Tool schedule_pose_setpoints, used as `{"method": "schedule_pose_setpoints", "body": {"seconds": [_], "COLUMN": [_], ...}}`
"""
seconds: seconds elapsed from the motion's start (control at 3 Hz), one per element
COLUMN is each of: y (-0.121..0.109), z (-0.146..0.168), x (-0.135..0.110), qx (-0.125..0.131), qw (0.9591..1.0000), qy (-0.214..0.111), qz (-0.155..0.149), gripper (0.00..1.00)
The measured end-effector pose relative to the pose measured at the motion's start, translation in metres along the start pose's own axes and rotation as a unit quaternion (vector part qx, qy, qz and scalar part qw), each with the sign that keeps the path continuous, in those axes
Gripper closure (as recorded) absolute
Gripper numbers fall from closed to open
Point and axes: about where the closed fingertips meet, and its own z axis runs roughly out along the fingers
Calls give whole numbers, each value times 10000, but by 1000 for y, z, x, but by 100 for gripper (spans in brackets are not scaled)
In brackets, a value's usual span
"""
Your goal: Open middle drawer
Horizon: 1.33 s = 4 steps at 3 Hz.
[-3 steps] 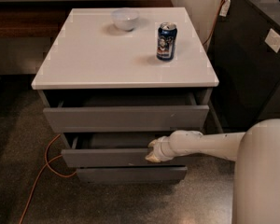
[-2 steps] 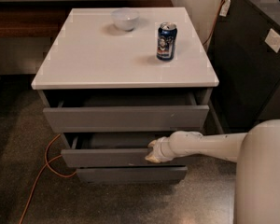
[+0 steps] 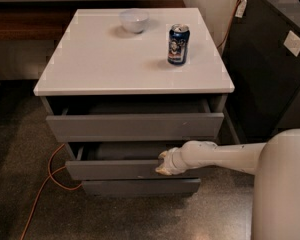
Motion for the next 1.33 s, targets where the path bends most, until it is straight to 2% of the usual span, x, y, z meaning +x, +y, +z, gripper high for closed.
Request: {"method": "schedule_pose_setpoints", "body": {"seconds": [0.67,1.33], "y": [0,0], "z": [0,0], "x": [0,0], "qx": [-1,-2], "qw": [10000,10000], "qy": [-1,-1], "qz": [0,-1], "gripper": [57,9]}}
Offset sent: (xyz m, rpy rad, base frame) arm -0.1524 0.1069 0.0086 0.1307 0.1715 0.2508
